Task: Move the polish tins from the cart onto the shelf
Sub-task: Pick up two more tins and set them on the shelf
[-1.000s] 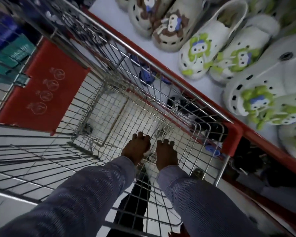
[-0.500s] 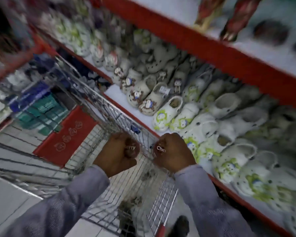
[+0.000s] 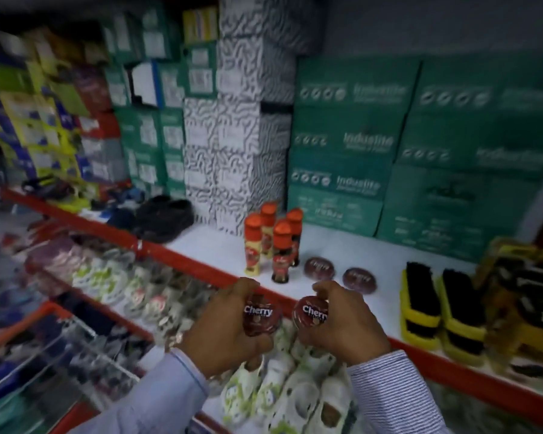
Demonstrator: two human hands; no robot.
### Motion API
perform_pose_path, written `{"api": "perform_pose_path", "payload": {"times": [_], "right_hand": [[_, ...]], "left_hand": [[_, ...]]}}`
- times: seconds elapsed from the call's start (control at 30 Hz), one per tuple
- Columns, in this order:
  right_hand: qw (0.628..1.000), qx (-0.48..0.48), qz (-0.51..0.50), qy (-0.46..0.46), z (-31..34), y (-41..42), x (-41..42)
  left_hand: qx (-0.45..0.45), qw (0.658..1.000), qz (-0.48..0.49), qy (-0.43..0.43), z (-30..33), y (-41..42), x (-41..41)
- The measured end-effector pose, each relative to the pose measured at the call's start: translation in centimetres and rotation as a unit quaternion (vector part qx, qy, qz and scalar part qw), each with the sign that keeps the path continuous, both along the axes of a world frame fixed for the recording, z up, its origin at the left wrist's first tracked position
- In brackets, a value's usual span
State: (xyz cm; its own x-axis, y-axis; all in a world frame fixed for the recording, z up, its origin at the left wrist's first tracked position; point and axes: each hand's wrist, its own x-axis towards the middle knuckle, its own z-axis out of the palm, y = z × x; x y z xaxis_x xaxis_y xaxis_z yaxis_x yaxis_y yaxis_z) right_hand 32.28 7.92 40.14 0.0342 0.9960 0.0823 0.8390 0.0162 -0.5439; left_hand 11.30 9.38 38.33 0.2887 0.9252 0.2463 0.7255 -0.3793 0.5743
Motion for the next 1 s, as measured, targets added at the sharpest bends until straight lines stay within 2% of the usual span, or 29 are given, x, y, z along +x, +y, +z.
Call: {"api": "perform_pose_path", "payload": {"times": [0.13,0.27,0.37,0.5,0.77,0.87,1.0], "right_hand": [[0.996,0.038,-0.075,0.021,0.8,1.5,3.0],[0.994,0.005,-0.109,-0.002,0.5,3.9,5.8],[0.993,0.000,-0.115,-0.013,-0.6,5.4,6.7],[0.993,0.005,-0.117,0.003,-2.2,6.5,6.9],[0.995,0.015,-0.102,0.005,-2.8,7.1,7.4],[0.995,0.000,-0.102,-0.002,-2.3,7.7,7.9],[0.989,0.047,-0.137,0.004,-1.1,9.5,8.7]], "left_hand": [[0.008,0.999,-0.036,-0.020,1.3,3.4,4.6],[0.005,0.999,-0.032,0.009,1.2,7.2,8.9],[-0.019,0.997,-0.029,0.064,0.5,9.2,10.9],[-0.059,0.993,-0.038,0.095,-0.4,10.8,12.0],[-0.088,0.988,-0.046,0.118,-1.1,11.8,12.3],[-0.066,0.990,-0.042,0.117,-0.9,12.4,12.5],[-0.010,0.995,-0.032,0.096,0.1,13.9,13.9]]}}
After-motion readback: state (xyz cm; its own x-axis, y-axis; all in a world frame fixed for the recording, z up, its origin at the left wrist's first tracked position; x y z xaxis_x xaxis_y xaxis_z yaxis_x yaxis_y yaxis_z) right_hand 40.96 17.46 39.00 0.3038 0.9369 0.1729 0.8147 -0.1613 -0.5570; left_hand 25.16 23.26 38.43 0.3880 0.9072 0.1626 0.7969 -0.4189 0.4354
